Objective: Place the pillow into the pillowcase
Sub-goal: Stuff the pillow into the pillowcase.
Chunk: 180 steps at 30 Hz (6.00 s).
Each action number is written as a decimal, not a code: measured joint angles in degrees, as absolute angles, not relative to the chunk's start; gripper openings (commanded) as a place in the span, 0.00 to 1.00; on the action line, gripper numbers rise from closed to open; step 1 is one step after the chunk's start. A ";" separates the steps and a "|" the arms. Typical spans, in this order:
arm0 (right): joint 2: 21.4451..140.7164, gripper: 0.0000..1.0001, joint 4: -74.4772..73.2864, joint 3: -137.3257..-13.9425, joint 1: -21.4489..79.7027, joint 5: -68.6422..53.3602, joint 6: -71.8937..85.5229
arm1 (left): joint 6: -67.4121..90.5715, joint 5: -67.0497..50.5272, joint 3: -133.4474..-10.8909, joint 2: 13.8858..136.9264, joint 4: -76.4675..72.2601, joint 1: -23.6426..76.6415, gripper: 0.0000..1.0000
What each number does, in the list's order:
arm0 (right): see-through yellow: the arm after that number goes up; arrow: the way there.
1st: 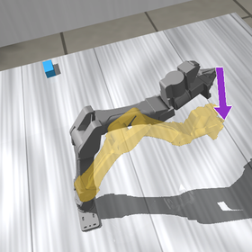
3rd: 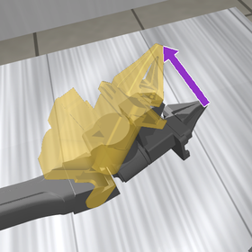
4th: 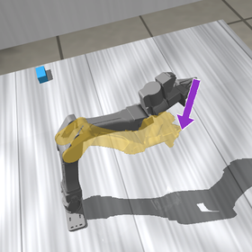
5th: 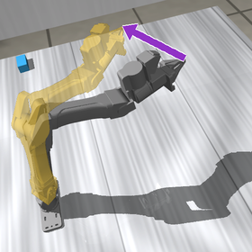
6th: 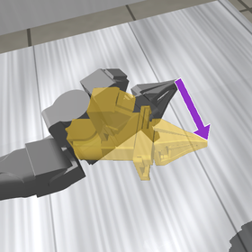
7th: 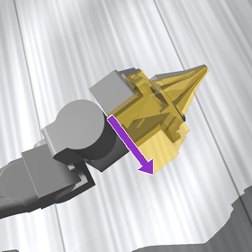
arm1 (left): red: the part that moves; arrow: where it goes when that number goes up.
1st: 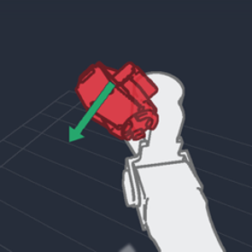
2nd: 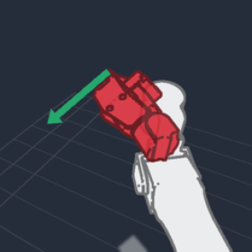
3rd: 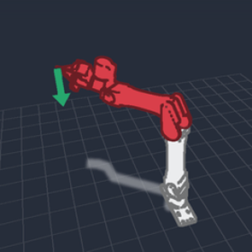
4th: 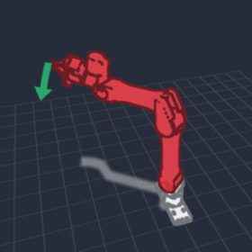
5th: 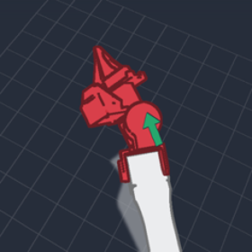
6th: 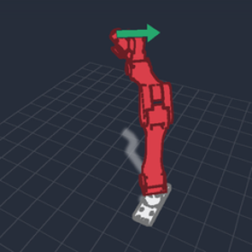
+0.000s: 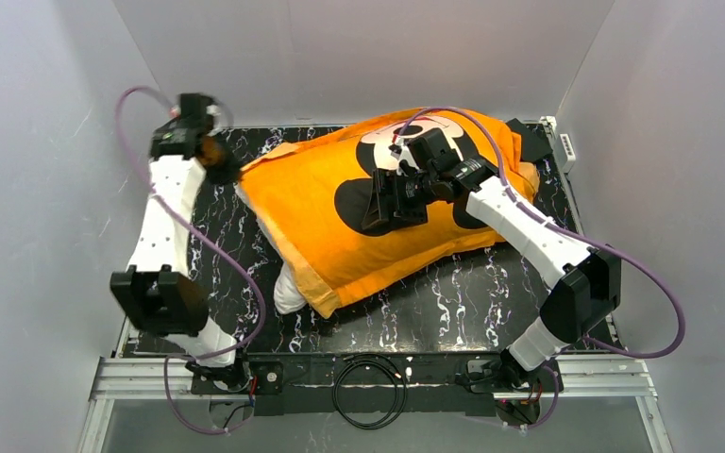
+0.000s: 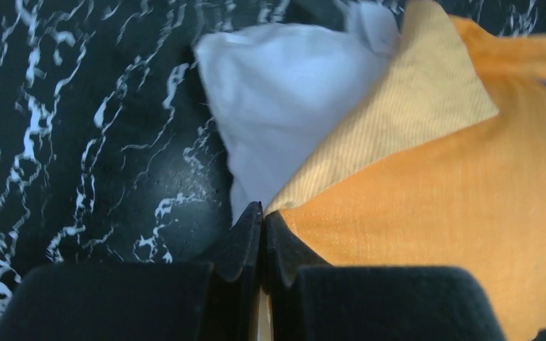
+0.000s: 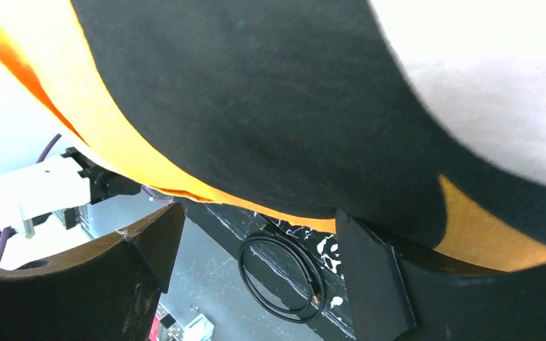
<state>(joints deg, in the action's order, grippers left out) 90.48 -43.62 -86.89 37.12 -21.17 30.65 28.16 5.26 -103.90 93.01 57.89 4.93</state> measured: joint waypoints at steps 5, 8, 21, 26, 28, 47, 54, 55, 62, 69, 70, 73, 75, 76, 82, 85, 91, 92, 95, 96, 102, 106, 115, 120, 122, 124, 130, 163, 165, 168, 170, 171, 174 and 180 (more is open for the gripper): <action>92.09 0.87 -44.45 -86.78 37.19 -21.50 29.58 | 33.19 -8.29 -86.80 84.29 53.15 -13.63 0.17; 92.86 0.87 -45.10 -86.78 37.17 -21.34 29.15 | 35.22 -13.39 -79.48 82.91 53.10 -22.79 0.50; 93.03 0.85 -49.45 -93.25 42.19 -19.35 22.57 | 44.18 -25.08 -69.04 69.01 52.36 -24.58 0.68; 93.14 0.80 -47.97 -91.53 54.72 -18.59 18.57 | 48.07 -28.27 -66.65 63.00 50.87 -24.56 0.68; 93.84 0.78 -46.94 -91.00 59.27 -18.85 16.99 | 48.77 -29.54 -65.73 61.69 51.07 -24.56 0.68; 118.48 0.74 -35.68 -113.14 75.05 -38.09 17.08 | 47.16 -31.20 -65.63 59.13 56.25 -24.56 0.66; 106.89 0.77 -36.62 -108.12 70.87 -29.91 18.20 | 46.22 -31.20 -65.63 59.13 57.45 -24.56 0.65; 105.45 0.77 -37.30 -107.42 69.82 -28.34 18.11 | 46.15 -31.22 -65.63 59.13 57.47 -24.56 0.65; 105.89 0.76 -42.09 -104.90 66.24 -22.09 15.73 | 46.04 -31.29 -65.63 59.16 57.47 -24.56 0.64; 124.33 0.80 -45.06 -118.58 74.41 -30.30 13.69 | 45.76 -30.92 -65.63 59.16 57.56 -24.56 0.64; 126.41 0.81 -45.19 -121.40 75.37 -32.14 13.67 | 45.60 -30.85 -65.63 59.16 57.60 -24.56 0.64; 127.66 0.82 -43.77 -125.08 76.93 -36.32 14.17 | 45.34 -30.74 -65.63 59.13 57.87 -24.56 0.64; 125.54 0.83 -40.88 -124.51 76.05 -39.35 16.14 | 45.15 -30.63 -65.52 59.02 57.89 -24.56 0.64; 123.63 0.83 -38.63 -123.09 74.87 -40.42 17.32 | 45.04 -30.59 -65.30 58.92 57.89 -24.56 0.64; 110.15 0.85 -34.28 -114.69 57.84 -37.76 21.17 | 44.58 -30.63 -62.37 57.78 57.87 -24.56 0.60; 107.70 0.86 -38.09 -115.66 46.61 -31.27 19.49 | 44.38 -31.62 -60.14 57.71 57.47 -24.36 0.53; 109.12 0.87 -48.86 -119.07 32.64 -21.67 15.97 | 46.26 -32.77 -55.18 58.67 54.30 -16.49 0.00; 109.56 0.86 -50.19 -119.33 31.83 -20.84 15.55 | 46.87 -32.62 -55.07 58.87 53.56 -14.48 0.00; 110.21 0.86 -52.90 -119.46 31.35 -19.46 14.55 | 47.59 -31.83 -55.64 58.83 52.47 -10.70 0.00; 110.24 0.86 -53.52 -119.46 31.42 -19.18 14.35 | 47.59 -31.00 -56.47 58.78 53.15 -10.44 0.00; 110.26 0.87 -55.44 -119.46 31.18 -17.43 13.47 | 44.93 -21.19 -66.00 56.58 61.10 -10.33 0.00; 110.28 0.88 -57.21 -119.59 30.00 -15.88 13.10 | 44.91 -13.76 -65.49 52.27 66.13 -10.41 0.00; 111.96 0.88 -63.77 -124.79 28.56 -9.93 10.04 | 46.30 -11.86 -57.04 57.58 65.98 -11.73 0.70; 112.16 0.88 -66.24 -128.46 34.13 -5.28 7.53 | 45.25 -13.39 -56.62 55.44 63.70 -15.46 0.87; 112.18 0.87 -66.17 -129.29 39.79 -3.44 7.09 | 45.12 -15.53 -55.46 53.71 62.19 -17.19 0.86; 112.57 0.87 -65.89 -129.67 46.24 -2.48 7.11 | 45.21 -17.78 -53.89 52.47 61.08 -18.81 0.82; 117.21 0.86 -63.13 -132.46 62.52 -1.91 8.43 | 49.10 -24.38 -45.65 50.52 56.66 -24.16 0.75; 132.51 0.01 -51.79 -136.20 69.69 9.13 12.32 | 68.23 -31.38 -27.86 46.57 30.39 -26.52 0.71; 129.64 0.01 -49.93 -134.78 66.78 3.11 15.14 | 68.82 -32.56 -26.94 46.59 27.24 -26.52 0.74; 124.73 0.01 -46.63 -134.02 62.24 -4.93 19.05 | 69.34 -34.15 -25.71 47.42 22.81 -26.28 0.78; 121.10 0.01 -43.42 -133.19 59.81 -8.93 21.30 | 69.69 -34.89 -25.58 48.66 19.79 -25.43 0.80; 119.04 0.01 -41.56 -132.11 58.92 -10.83 22.57 | 70.04 -35.20 -25.52 49.47 17.89 -24.60 0.80; 115.02 0.01 -37.39 -129.75 58.35 -15.51 25.58 | 72.10 -36.07 -25.36 54.68 8.80 -18.83 0.70; 115.26 0.01 -34.20 -129.03 59.70 -22.94 30.59 | 74.74 -35.55 -31.33 68.49 -4.80 -3.64 0.22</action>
